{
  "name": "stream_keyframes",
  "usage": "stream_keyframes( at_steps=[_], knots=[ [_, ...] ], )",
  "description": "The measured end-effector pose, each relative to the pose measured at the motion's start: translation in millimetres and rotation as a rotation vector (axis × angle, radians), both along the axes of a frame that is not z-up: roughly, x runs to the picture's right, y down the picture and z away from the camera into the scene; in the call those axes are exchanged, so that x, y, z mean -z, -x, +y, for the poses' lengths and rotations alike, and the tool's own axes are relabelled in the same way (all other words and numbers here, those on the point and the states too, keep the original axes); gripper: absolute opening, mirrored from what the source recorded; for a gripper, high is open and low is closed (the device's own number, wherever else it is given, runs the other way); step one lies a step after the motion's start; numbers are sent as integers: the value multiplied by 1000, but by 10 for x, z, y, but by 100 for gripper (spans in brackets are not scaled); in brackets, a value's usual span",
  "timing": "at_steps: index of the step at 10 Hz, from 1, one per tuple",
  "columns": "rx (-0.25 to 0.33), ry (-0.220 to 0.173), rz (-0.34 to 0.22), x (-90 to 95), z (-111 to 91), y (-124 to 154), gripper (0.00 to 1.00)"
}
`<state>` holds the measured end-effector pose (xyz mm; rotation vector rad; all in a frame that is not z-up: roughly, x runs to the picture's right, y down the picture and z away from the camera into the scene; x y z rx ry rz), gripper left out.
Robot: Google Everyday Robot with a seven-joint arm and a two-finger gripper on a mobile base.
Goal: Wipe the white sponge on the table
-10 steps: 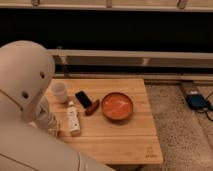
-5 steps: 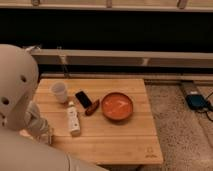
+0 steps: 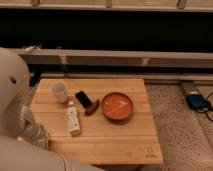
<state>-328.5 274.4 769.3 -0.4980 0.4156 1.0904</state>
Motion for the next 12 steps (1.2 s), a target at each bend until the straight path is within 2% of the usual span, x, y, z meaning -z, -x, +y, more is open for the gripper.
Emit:
stream_keyframes(
  at_steps=[4,9,12],
  knots=[
    [-13,19,38,-81,13,-230,0],
    [-87,34,83,-268,-205,-574,0],
    [-110,27,94,-341,-343,-633,0]
  ],
)
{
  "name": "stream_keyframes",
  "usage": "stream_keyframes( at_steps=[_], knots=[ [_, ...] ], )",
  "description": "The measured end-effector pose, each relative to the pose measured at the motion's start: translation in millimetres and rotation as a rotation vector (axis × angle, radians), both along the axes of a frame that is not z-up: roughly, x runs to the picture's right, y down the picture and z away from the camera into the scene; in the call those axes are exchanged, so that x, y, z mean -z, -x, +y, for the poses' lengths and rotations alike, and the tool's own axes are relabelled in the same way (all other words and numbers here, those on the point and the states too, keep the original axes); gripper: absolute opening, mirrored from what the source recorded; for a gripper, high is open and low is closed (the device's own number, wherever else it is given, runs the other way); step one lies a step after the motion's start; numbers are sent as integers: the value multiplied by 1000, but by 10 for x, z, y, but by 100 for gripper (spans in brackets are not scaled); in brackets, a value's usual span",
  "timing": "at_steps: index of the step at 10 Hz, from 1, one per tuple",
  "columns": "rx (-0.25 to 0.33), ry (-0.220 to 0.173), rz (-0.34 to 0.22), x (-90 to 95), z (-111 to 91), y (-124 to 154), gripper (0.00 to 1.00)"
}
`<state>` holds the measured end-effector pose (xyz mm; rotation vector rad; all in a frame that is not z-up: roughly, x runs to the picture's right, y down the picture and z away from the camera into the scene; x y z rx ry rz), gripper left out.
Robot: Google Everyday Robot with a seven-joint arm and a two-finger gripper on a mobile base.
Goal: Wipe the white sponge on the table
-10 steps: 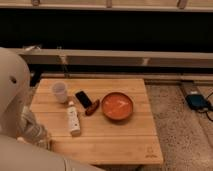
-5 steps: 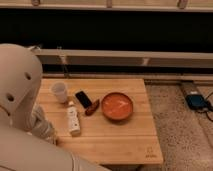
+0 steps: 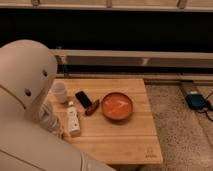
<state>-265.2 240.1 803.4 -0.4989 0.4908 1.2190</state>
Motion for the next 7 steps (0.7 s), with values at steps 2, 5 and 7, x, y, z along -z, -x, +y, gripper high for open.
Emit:
stream_keyframes(
  at_steps=[2,5,7],
  knots=[
    [5,-6,-2,-29,-52,51,0],
    [29,-15,-17,-58,-91,191,0],
    [53,-21,-32,-68,-103,348,0]
  ],
)
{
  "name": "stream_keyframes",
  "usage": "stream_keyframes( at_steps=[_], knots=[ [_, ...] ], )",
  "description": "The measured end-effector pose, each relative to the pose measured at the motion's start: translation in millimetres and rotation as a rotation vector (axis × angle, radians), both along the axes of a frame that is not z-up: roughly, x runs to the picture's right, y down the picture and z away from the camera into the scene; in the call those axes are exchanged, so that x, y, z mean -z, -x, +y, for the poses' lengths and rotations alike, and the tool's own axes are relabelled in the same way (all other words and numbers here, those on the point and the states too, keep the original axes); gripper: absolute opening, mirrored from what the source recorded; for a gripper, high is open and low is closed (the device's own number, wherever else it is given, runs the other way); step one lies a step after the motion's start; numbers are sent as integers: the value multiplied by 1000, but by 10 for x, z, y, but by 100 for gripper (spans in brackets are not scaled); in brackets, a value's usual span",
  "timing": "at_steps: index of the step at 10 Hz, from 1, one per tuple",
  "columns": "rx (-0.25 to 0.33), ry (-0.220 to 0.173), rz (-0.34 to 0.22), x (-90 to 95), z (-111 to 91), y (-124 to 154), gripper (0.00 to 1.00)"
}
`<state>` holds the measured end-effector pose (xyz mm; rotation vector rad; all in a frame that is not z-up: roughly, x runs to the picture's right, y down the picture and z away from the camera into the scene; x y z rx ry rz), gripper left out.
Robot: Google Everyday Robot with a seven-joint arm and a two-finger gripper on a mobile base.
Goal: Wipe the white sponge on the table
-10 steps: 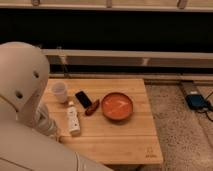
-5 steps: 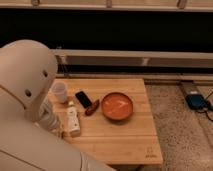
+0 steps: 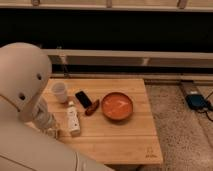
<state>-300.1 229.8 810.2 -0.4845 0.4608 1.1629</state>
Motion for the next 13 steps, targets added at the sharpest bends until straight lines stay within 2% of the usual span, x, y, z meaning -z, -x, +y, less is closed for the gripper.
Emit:
stream_keyframes(
  at_steps=[4,8,10,13],
  knots=[
    [59,-10,-52,152,93,314,0],
    [141,-9,-96,385,397,550,0],
    [161,2,-91,404,512,506,0],
    [161,4,-75,388,543,439,0]
  ],
)
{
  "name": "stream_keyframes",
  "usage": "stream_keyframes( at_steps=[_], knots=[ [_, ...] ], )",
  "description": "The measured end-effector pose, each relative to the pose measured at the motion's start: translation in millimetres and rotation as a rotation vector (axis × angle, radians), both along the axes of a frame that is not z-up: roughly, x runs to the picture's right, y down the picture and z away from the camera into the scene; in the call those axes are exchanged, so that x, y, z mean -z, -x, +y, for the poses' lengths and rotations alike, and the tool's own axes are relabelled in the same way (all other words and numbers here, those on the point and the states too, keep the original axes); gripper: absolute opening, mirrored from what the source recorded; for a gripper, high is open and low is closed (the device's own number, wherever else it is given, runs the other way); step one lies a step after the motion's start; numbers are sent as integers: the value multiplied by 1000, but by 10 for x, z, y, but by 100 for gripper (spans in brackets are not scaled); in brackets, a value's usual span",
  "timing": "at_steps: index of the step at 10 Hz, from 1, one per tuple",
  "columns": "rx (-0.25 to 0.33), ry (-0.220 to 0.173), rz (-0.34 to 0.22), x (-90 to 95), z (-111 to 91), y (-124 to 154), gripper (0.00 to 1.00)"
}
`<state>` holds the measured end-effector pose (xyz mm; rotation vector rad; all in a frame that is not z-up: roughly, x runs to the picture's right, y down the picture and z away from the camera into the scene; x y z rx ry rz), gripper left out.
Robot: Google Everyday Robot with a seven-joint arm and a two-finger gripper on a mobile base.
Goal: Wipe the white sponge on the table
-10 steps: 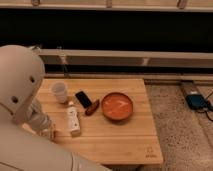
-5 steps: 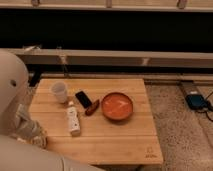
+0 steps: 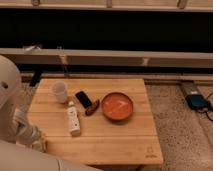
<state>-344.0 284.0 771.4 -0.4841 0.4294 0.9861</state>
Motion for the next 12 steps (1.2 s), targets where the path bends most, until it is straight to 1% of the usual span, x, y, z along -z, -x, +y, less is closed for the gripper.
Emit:
stream_keyframes(
  at_steps=[12],
  knots=[
    [4,2,9,-1,-1,-60,0]
  ],
)
